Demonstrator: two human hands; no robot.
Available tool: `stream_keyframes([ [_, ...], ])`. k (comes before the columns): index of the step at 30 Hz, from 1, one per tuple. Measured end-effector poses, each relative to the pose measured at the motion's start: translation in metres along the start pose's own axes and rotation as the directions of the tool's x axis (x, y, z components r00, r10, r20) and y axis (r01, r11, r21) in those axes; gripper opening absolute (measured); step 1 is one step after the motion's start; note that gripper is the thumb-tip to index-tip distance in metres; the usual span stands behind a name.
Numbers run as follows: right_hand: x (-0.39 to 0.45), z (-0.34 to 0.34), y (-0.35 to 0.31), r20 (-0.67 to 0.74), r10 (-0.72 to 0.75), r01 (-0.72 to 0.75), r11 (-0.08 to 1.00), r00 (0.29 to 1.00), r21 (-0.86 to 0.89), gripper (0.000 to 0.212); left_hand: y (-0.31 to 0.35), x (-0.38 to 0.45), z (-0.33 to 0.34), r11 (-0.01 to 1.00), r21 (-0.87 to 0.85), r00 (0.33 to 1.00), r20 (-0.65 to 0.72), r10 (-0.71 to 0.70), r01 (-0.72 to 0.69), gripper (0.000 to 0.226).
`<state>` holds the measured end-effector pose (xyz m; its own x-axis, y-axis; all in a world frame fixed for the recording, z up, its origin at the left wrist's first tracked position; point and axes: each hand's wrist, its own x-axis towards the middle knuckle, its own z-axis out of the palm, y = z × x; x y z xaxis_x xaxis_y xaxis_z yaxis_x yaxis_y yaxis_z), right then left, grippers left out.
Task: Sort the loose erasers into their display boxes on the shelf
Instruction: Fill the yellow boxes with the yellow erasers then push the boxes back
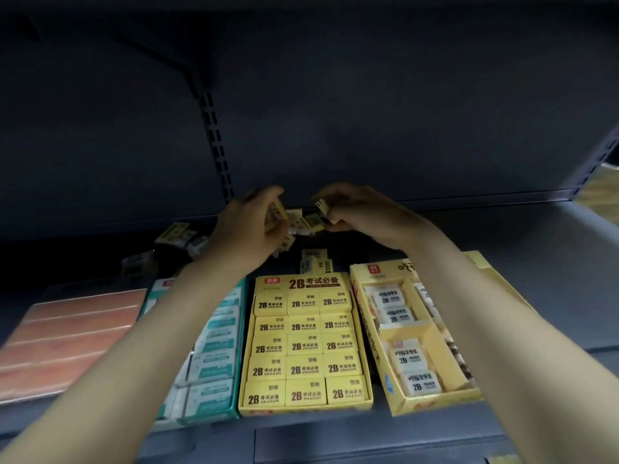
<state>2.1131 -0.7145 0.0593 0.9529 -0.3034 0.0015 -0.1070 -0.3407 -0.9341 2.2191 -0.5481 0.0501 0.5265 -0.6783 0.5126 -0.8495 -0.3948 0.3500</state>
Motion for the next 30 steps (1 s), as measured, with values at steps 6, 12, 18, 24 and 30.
stream_keyframes([
  [6, -0.059, 0.010, -0.013, 0.175, 0.005, -0.030, 0.989, 0.985, 0.142, 0.048, 0.030, -0.068, -0.018, 0.918, -0.318, 0.963, -0.048, -0.266, 0.238, 0.053],
  [12, -0.093, 0.026, -0.013, 0.138, 0.020, -0.037, 0.992, 0.990, 0.120, 0.039, 0.038, -0.100, -0.023, 0.940, -0.288, 0.968, -0.114, -0.222, 0.182, 0.052],
  [18, -0.112, 0.038, -0.010, -0.042, -0.020, 0.007, 0.954, 0.999, -0.300, 0.026, 0.045, -0.115, -0.032, 0.964, -0.217, 0.980, -0.093, -0.178, 0.154, 0.043],
  [24, -0.117, 0.051, -0.011, -0.077, -0.157, 0.080, 0.798, 0.985, -0.597, 0.024, 0.040, -0.126, -0.033, 0.981, -0.073, 0.984, -0.008, -0.179, 0.178, 0.034],
  [30, -0.117, 0.061, -0.008, -0.109, -0.184, 0.078, 0.780, 0.977, -0.621, 0.025, 0.035, -0.129, -0.038, 0.985, -0.048, 0.961, 0.232, -0.149, 0.164, 0.039],
])
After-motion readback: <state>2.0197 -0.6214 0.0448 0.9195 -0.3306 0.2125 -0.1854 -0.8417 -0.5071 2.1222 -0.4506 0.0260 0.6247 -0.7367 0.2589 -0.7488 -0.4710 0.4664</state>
